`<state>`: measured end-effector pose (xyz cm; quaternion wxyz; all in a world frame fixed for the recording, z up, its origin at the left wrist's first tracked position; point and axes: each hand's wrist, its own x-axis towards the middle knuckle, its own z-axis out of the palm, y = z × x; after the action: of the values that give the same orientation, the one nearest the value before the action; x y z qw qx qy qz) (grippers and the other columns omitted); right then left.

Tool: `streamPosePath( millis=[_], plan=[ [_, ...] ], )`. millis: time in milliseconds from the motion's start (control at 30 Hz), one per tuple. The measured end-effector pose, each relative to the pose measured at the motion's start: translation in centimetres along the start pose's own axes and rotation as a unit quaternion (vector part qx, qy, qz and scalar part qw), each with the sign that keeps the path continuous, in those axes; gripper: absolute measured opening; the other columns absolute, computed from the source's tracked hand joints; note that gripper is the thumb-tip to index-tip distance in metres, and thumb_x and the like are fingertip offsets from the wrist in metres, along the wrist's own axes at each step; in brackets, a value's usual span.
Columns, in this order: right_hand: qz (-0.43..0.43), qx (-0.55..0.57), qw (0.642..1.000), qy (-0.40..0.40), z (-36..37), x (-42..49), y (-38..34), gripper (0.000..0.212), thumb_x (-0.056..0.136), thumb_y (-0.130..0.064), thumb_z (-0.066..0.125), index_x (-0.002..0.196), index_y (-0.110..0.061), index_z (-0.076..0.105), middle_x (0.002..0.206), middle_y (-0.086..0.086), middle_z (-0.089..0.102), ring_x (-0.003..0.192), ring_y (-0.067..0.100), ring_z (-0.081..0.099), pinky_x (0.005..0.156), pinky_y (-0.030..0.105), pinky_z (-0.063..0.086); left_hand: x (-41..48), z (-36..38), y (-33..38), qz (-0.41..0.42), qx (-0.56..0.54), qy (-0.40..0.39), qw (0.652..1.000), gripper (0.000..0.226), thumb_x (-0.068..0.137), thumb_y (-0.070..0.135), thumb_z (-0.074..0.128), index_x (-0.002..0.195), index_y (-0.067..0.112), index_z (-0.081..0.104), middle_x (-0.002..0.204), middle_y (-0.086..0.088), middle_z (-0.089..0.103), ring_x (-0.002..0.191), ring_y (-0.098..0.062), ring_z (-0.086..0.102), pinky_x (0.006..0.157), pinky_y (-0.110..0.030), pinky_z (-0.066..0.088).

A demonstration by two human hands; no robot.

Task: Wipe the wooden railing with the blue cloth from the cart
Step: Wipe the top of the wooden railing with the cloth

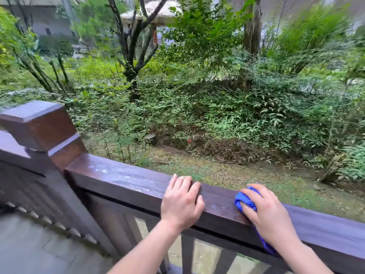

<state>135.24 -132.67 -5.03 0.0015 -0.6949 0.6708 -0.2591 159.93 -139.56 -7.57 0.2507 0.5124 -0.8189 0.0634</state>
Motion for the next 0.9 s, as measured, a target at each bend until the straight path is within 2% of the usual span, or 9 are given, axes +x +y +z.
streamPosePath(
  millis=[67,200,367,500,600,700,767,833,900],
  plan=[
    [0.018,0.003,1.0,0.022,0.9,0.2,-2.0,0.039,0.075,-0.026,0.078,0.111,-0.017,0.067,0.121,0.006,0.059,0.104,0.03,0.054,0.089,0.037,0.045,0.0,0.0,0.0,0.004,-0.001,0.002,1.0,0.031,0.084,0.04,0.053,0.106,0.021,0.063,0.109,-0.005,0.062,0.102,-0.028,0.056,0.113,-0.048,0.036],
    [-0.105,0.01,0.994,-0.023,2.4,-0.7,-4.8,0.04,0.077,-0.035,0.072,0.115,-0.025,0.062,0.127,-0.002,0.055,0.11,0.021,0.052,0.089,0.03,0.047,0.1,0.5,-0.3,0.007,-0.009,0.018,1.0,0.033,0.083,0.039,0.053,0.107,0.019,0.064,0.112,-0.008,0.063,0.103,-0.031,0.057,0.112,-0.047,0.037],
    [0.024,0.011,1.0,0.013,1.2,2.0,-4.3,0.036,0.083,-0.031,0.068,0.117,-0.017,0.065,0.128,0.005,0.055,0.113,0.028,0.049,0.096,0.033,0.04,0.1,0.3,-0.1,0.01,-0.004,0.022,1.0,0.03,0.085,0.037,0.051,0.105,0.02,0.064,0.111,-0.006,0.063,0.104,-0.03,0.057,0.114,-0.046,0.034],
    [-0.145,0.045,0.988,-0.023,2.8,-0.4,-7.0,0.033,0.079,-0.035,0.061,0.11,-0.023,0.064,0.126,0.003,0.057,0.113,0.023,0.051,0.095,0.031,0.046,0.2,0.1,0.0,0.01,-0.002,0.023,1.0,0.027,0.085,0.035,0.051,0.104,0.02,0.064,0.109,-0.005,0.063,0.103,-0.03,0.058,0.113,-0.046,0.036],
    [-0.114,0.029,0.992,-0.04,1.9,2.3,-5.2,0.035,0.081,-0.034,0.065,0.114,-0.021,0.065,0.125,0.004,0.058,0.113,0.025,0.051,0.096,0.031,0.042,0.1,-0.1,0.0,0.012,-0.002,0.02,1.0,0.027,0.087,0.033,0.048,0.105,0.02,0.064,0.108,-0.004,0.063,0.102,-0.03,0.058,0.114,-0.046,0.035],
    [0.0,0.054,0.998,0.013,0.7,5.3,-4.1,0.028,0.082,-0.024,0.066,0.11,-0.019,0.068,0.111,0.006,0.061,0.103,0.027,0.055,0.089,0.031,0.041,0.0,-0.3,0.0,0.017,0.002,0.02,1.0,0.028,0.088,0.034,0.048,0.107,0.02,0.064,0.108,-0.003,0.062,0.102,-0.029,0.057,0.116,-0.045,0.033],
    [0.04,0.123,0.985,0.115,-0.5,6.2,-3.8,0.03,0.083,-0.024,0.063,0.113,-0.022,0.066,0.107,0.004,0.059,0.102,0.022,0.055,0.087,0.027,0.039,0.1,-0.2,0.0,0.019,0.002,0.02,1.0,0.028,0.088,0.034,0.048,0.107,0.021,0.064,0.109,-0.003,0.062,0.102,-0.028,0.056,0.116,-0.045,0.032],
    [0.018,0.134,0.971,0.196,-1.2,5.7,-3.7,0.037,0.085,-0.027,0.062,0.122,-0.023,0.061,0.114,0.005,0.052,0.106,0.019,0.048,0.093,0.024,0.034,0.1,-0.2,-0.1,0.017,0.001,0.023,1.0,0.029,0.089,0.034,0.047,0.107,0.02,0.064,0.109,-0.003,0.062,0.103,-0.028,0.057,0.116,-0.046,0.033],
    [-0.061,0.082,0.982,0.161,-0.9,3.9,-4.0,0.044,0.085,-0.032,0.067,0.126,-0.021,0.059,0.123,0.011,0.048,0.113,0.024,0.042,0.1,0.033,0.033,0.1,-0.1,-0.1,0.016,-0.002,0.029,0.999,0.029,0.089,0.033,0.047,0.107,0.019,0.065,0.11,-0.006,0.063,0.104,-0.03,0.057,0.115,-0.048,0.035]
  ],
)
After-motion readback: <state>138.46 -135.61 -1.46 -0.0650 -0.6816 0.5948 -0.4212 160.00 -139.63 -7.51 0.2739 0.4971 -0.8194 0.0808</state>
